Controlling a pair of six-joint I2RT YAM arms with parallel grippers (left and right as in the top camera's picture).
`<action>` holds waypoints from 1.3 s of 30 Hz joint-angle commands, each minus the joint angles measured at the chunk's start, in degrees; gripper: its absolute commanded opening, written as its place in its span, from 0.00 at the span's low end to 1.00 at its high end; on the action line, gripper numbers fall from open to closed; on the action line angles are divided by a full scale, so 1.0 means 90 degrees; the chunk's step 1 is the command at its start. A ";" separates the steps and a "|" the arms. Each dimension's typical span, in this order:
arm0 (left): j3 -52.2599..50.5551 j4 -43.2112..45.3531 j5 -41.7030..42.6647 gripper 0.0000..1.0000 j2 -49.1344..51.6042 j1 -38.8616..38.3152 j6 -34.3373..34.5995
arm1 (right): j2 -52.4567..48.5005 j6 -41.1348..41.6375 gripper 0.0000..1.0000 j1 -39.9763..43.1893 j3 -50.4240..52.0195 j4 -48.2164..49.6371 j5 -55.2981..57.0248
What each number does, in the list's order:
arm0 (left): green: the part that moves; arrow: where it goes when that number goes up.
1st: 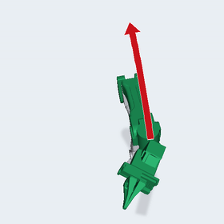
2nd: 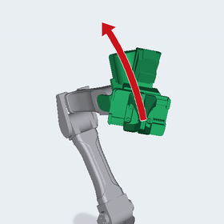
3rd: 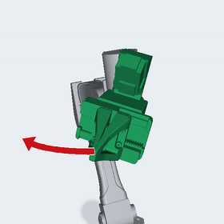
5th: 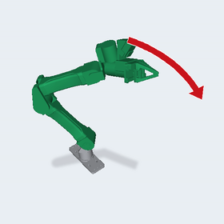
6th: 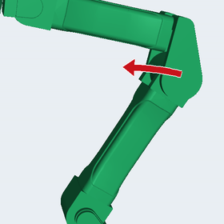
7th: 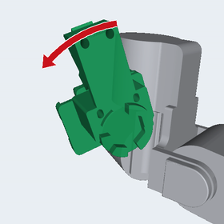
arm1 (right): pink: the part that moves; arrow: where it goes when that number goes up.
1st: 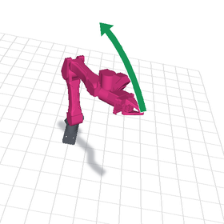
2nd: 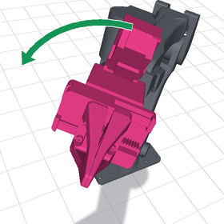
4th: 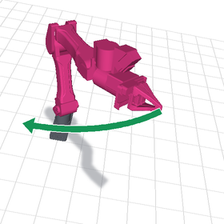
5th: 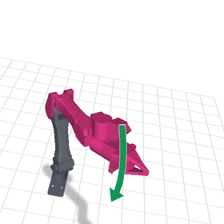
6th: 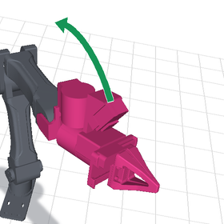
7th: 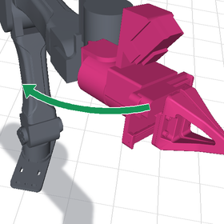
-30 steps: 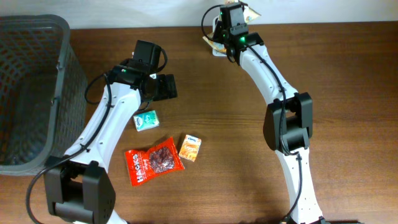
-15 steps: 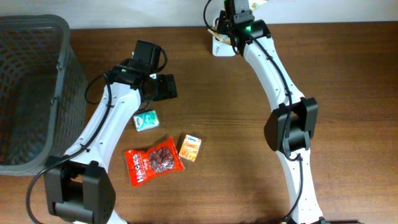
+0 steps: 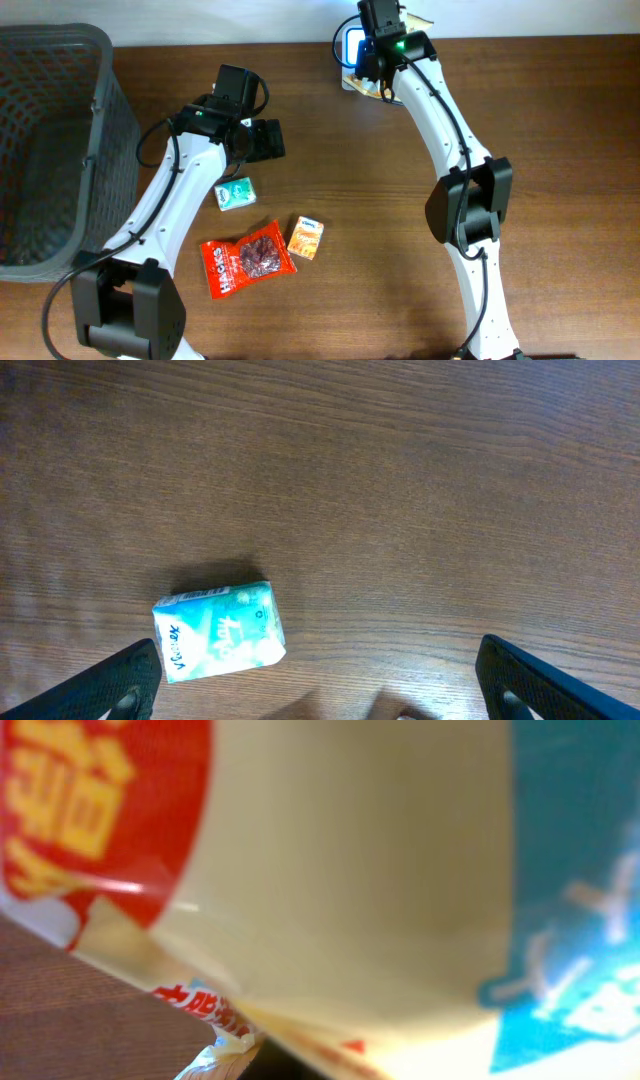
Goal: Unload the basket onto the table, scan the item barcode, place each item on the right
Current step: 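Carry the wipes pack right and drop it at the table's right edge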
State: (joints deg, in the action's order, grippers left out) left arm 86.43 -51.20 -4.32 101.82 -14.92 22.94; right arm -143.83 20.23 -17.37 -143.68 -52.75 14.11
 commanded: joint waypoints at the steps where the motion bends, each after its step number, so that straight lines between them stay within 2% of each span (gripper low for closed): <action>1: -0.0034 -0.0005 0.0049 0.99 -0.0046 0.0019 -0.0075 | 0.0522 -0.1107 0.04 -0.0034 -0.0114 0.0107 -0.0262; 5: -0.0034 -0.0005 0.0046 0.99 -0.0049 0.0019 -0.0075 | 0.0219 -0.1712 0.04 -0.0034 -0.0102 0.0002 -0.0663; 25: -0.0034 -0.0002 0.0046 0.99 -0.0049 0.0019 -0.0075 | -0.0214 -0.1727 0.04 -0.0024 -0.0100 0.0867 -0.0707; 31: -0.0034 -0.0005 0.0046 0.99 -0.0049 0.0019 -0.0075 | 0.0209 -0.1724 0.04 -0.0022 -0.0197 0.0799 -0.0678; 39: -0.0034 -0.0002 0.0046 0.99 -0.0046 0.0019 -0.0075 | 0.1438 -0.1724 0.04 0.0265 -0.0449 0.0491 0.0372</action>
State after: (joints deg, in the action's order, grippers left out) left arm 86.43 -51.18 -4.32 101.82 -14.92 22.94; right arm -138.67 4.93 -16.86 -144.57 -48.14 13.19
